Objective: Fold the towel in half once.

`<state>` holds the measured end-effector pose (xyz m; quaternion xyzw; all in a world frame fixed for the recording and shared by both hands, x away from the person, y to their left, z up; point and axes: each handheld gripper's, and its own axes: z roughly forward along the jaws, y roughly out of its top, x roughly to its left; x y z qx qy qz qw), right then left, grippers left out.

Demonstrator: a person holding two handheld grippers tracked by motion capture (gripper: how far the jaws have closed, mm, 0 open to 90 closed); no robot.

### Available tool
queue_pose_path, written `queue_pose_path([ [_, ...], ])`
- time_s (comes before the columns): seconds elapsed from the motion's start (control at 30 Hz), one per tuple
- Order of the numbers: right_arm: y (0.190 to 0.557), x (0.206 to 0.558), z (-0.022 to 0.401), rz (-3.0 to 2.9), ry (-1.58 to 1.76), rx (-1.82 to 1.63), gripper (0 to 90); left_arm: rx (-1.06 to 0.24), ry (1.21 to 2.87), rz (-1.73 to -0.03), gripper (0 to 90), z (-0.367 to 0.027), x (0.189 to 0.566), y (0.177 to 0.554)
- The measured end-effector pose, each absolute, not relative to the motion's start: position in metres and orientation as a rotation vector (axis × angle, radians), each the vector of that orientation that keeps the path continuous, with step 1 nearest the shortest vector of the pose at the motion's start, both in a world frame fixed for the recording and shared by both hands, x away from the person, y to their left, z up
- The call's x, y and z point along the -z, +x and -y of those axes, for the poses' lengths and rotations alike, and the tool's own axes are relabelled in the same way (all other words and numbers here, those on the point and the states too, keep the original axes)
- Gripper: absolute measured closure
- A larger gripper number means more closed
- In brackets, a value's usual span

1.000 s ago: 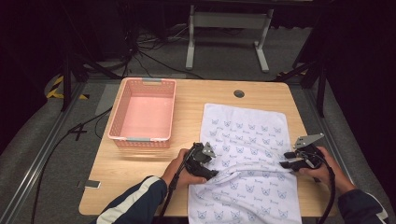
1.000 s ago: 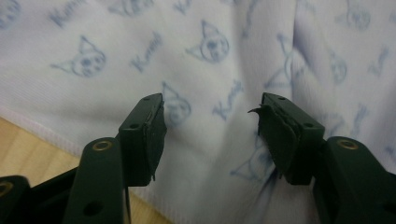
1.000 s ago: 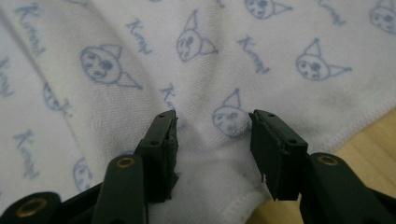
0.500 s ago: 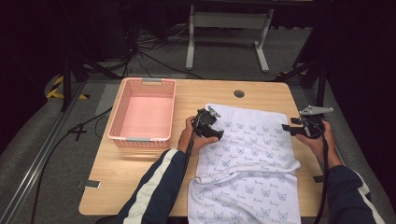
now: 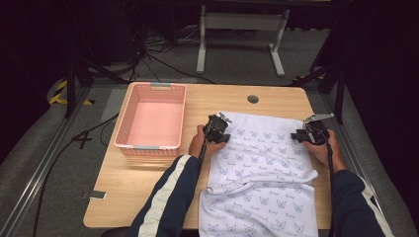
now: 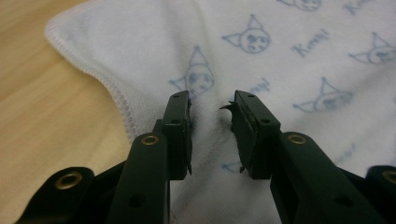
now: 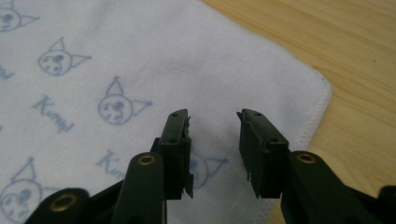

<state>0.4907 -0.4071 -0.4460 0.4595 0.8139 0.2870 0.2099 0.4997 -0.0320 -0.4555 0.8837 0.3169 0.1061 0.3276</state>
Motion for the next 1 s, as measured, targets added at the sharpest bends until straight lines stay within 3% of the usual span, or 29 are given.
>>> queue_pose_path([
  [0.6,0.405,0.444,0.398,-2.437,1.153,-0.806,65.8,-0.133,2.418,-0.583,64.7,0.007,0.454,0.399],
  [0.73,0.392,0.443,0.395,-2.485,1.106,-0.787,66.2,-0.133,2.395,-0.597,57.5,0.001,0.453,0.396],
  [0.77,0.391,0.442,0.394,-2.508,1.087,-0.776,64.5,-0.157,2.343,-0.658,49.0,-0.003,0.451,0.402],
  [0.83,0.394,0.44,0.394,-2.505,1.082,-0.753,59.8,-0.205,2.306,-0.73,40.7,-0.006,0.449,0.409],
  [1.0,0.41,0.432,0.4,-2.395,1.126,-0.771,52.0,-0.32,2.251,-0.831,31.4,-0.003,0.452,0.43],
])
